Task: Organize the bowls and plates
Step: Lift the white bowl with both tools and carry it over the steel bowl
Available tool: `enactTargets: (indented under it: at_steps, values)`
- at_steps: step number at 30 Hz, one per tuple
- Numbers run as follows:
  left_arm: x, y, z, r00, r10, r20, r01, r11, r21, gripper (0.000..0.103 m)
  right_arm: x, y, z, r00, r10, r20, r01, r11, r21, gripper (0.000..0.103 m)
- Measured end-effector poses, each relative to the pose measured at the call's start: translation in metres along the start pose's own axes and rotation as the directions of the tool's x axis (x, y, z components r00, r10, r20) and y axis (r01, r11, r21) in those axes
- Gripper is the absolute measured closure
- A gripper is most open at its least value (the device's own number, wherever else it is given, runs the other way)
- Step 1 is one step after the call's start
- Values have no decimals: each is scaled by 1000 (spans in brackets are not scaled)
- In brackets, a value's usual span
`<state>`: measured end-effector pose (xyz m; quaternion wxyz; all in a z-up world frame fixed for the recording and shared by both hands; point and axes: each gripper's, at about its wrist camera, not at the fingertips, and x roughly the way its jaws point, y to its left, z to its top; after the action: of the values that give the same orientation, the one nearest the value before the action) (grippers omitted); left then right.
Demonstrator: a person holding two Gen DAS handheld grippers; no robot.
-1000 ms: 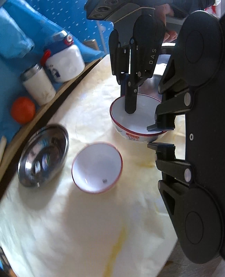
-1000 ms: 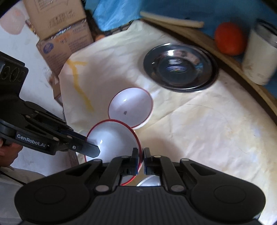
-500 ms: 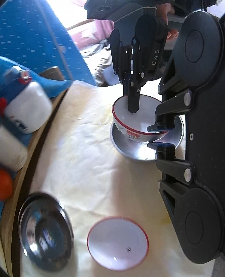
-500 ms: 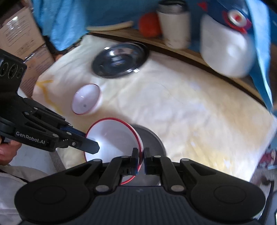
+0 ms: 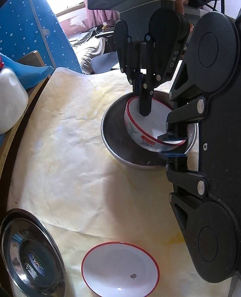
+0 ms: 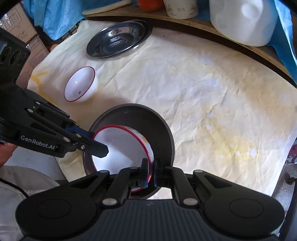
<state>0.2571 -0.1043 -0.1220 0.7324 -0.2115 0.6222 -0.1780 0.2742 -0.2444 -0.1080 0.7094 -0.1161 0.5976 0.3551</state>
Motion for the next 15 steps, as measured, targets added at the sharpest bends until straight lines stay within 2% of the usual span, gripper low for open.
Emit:
enactTargets:
  at_steps: [15]
  values:
    - [-3,5,3,1000,-16,11,16,999,-28,90,3,0,12,1000,-9,-4,9,1000,-21,94]
